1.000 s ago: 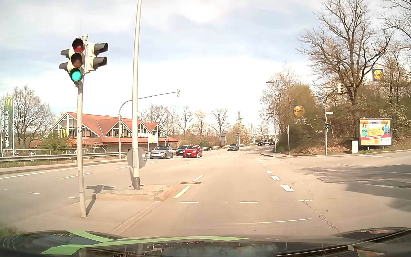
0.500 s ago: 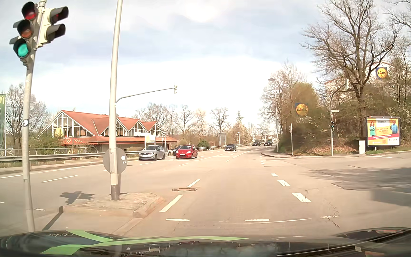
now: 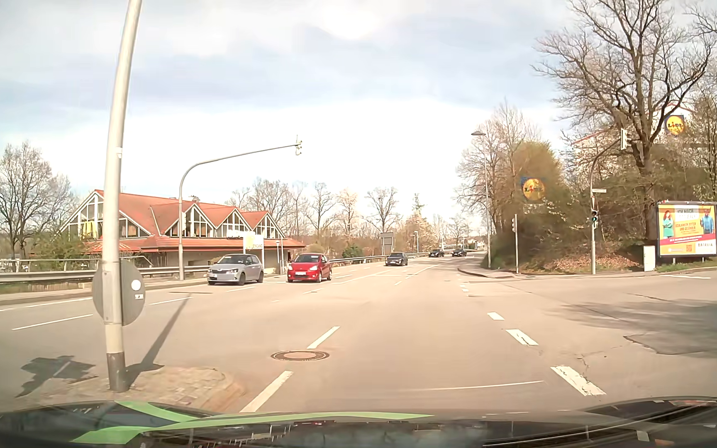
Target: Follow the waypoints while adhering to traffic rules and regulations
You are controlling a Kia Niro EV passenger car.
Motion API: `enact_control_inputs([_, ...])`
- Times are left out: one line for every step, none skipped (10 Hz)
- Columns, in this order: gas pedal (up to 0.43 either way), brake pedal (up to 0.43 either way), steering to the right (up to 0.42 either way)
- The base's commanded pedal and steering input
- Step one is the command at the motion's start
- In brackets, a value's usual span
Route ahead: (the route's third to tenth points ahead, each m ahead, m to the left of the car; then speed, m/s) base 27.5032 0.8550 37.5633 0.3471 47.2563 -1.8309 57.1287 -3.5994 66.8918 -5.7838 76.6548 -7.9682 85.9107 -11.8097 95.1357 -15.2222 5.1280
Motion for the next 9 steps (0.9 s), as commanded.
enact_control_inputs([0.268,0.0,0.0])
enact_control_inputs([0.268,0.0,0.0])
enact_control_inputs([0.268,0.0,0.001])
enact_control_inputs([0.268,0.0,0.01])
enact_control_inputs([0.268,0.0,0.024])
enact_control_inputs([0.268,0.0,0.034])
enact_control_inputs([0.268,0.0,0.042])
enact_control_inputs([0.268,0.0,0.035])
enact_control_inputs([0.268,0.0,0.031])
